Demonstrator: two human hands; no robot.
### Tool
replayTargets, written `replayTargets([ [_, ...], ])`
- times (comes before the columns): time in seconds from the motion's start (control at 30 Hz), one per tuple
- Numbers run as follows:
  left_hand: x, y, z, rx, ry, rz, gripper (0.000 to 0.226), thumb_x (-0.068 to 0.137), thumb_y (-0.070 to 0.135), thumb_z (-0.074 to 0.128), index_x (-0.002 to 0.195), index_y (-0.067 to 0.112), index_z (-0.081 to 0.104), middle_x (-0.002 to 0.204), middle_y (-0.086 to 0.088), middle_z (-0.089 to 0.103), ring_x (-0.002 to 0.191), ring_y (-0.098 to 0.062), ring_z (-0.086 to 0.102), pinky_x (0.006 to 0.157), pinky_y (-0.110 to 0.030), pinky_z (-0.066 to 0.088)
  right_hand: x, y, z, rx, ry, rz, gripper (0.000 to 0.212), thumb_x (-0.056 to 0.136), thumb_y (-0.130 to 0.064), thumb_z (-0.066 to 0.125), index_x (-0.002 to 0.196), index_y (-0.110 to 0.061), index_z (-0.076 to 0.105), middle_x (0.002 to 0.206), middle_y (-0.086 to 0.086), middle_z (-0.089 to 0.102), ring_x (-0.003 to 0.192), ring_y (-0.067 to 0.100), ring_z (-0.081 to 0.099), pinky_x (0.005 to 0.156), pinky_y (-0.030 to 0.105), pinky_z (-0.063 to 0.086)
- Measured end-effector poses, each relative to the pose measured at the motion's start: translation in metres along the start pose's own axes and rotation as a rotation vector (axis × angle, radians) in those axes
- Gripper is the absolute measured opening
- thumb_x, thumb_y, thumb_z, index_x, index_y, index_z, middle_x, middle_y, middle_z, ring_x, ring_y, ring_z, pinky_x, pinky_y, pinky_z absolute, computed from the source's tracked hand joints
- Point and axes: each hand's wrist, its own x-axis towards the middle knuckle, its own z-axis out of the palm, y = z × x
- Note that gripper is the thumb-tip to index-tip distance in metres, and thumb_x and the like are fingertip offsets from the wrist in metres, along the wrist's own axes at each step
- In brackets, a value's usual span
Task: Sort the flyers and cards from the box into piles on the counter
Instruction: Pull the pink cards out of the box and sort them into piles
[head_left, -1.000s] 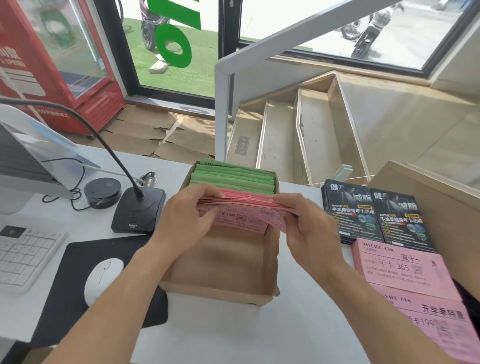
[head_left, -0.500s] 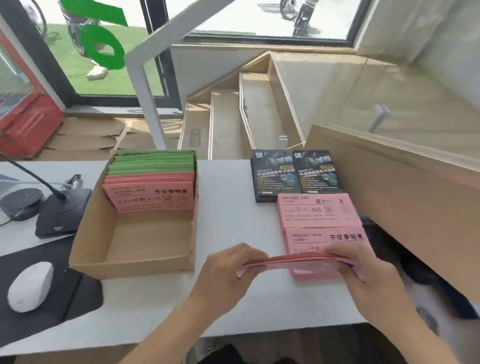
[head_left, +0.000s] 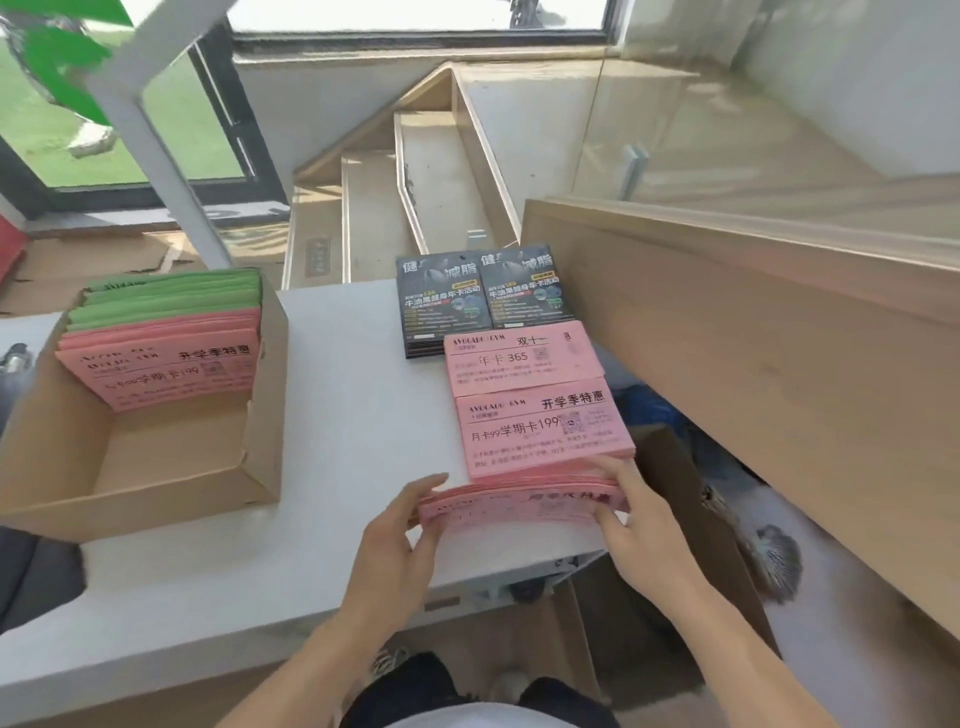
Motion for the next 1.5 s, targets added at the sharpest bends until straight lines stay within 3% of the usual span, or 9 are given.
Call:
replayTargets([
  [0.17,-0.011,0.013,0.015,-0.041,0.003,-0.132,0.059,0.099,0.021,0.061,0.139,0.055,0.037,0.109,0.017,0.067,0.098,-0.007,0.066,0.079,-0.027,0.061,-0.002,0.008,0.0,0.071,0.032,0.098,0.057,0.099,-0.014,0.058,0.133,-0.055,0.037,0.128,-0.029,0.051,0.119,-0.008,0.048,0.098,0.022,0.044],
  [0.37,-0.003,0.021,0.046,0.054,-0.081,-0.285,0.083,0.098,0.029,0.062,0.158,0.041,0.007,0.105,0.017,0.061,0.087,-0.003,0.067,0.069,-0.022,0.06,0.002,0.029,-0.005,-0.044,0.116,0.183,0.061,0.098,-0.016,0.059,0.139,-0.051,0.031,0.122,-0.02,0.06,0.107,0.001,0.062,0.076,0.029,0.06],
  [0.6,-0.004,0.029,0.049,0.207,-0.123,-0.266,0.126,0.074,0.044,0.086,0.157,0.037,-0.008,0.126,0.016,0.05,0.116,-0.008,0.053,0.101,-0.037,0.052,0.011,0.037,-0.003,-0.228,0.287,0.097,0.052,0.093,-0.022,0.066,0.133,-0.041,0.04,0.131,-0.016,0.046,0.116,0.001,0.049,0.087,0.023,0.048],
  [0.77,-0.026,0.015,0.058,0.488,-0.155,-0.068,0.136,0.068,0.055,0.083,0.153,0.036,-0.022,0.146,0.013,0.038,0.132,-0.008,0.028,0.109,-0.026,0.028,-0.017,0.043,0.0,-0.403,0.011,0.152,0.063,0.084,-0.037,0.077,0.137,-0.04,0.043,0.15,-0.016,0.028,0.136,0.005,0.03,0.106,0.029,0.042],
  [0.87,-0.022,0.008,0.065,0.453,-0.074,-0.03,0.123,0.075,0.044,0.08,0.158,0.034,-0.011,0.14,0.01,0.045,0.127,-0.007,0.033,0.101,-0.021,0.029,-0.023,0.051,0.002,-0.522,0.004,0.125,0.061,0.085,-0.031,0.076,0.137,-0.039,0.046,0.156,-0.011,0.027,0.142,0.011,0.022,0.114,0.037,0.036],
  [1.07,-0.01,0.01,0.069,0.404,-0.049,-0.031,0.108,0.077,0.047,0.074,0.161,0.025,0.009,0.144,0.01,0.049,0.132,-0.01,0.04,0.113,-0.034,0.037,-0.002,0.051,-0.007,-0.526,0.035,0.103,0.041,0.092,-0.024,0.068,0.13,-0.035,0.055,0.151,-0.008,0.037,0.125,0.013,0.043,0.089,0.028,0.053],
  [1.33,-0.011,0.01,0.067,0.358,-0.046,-0.081,0.103,0.076,0.048,0.073,0.16,0.03,0.015,0.152,0.011,0.043,0.14,-0.01,0.037,0.117,-0.042,0.036,0.006,0.053,-0.007,-0.611,-0.015,0.047,0.042,0.091,-0.026,0.067,0.127,-0.039,0.05,0.145,-0.014,0.039,0.118,0.011,0.043,0.063,0.016,0.047],
  [1.4,-0.011,0.012,0.066,0.365,-0.048,-0.074,0.106,0.075,0.047,0.076,0.159,0.031,0.014,0.152,0.012,0.042,0.137,-0.006,0.036,0.119,-0.035,0.032,0.004,0.053,-0.008,-0.599,-0.028,0.038,0.048,0.088,-0.03,0.071,0.13,-0.04,0.049,0.147,-0.014,0.039,0.124,0.01,0.04,0.069,0.017,0.047],
  [1.5,-0.014,0.02,0.058,0.275,-0.096,-0.088,0.112,0.074,0.041,0.084,0.155,0.043,0.007,0.14,0.02,0.039,0.118,0.009,0.029,0.107,-0.02,0.027,0.002,0.042,-0.01,-0.623,-0.076,0.054,0.061,0.083,-0.038,0.076,0.136,-0.037,0.047,0.155,-0.01,0.033,0.144,0.016,0.021,0.112,0.04,0.038],
])
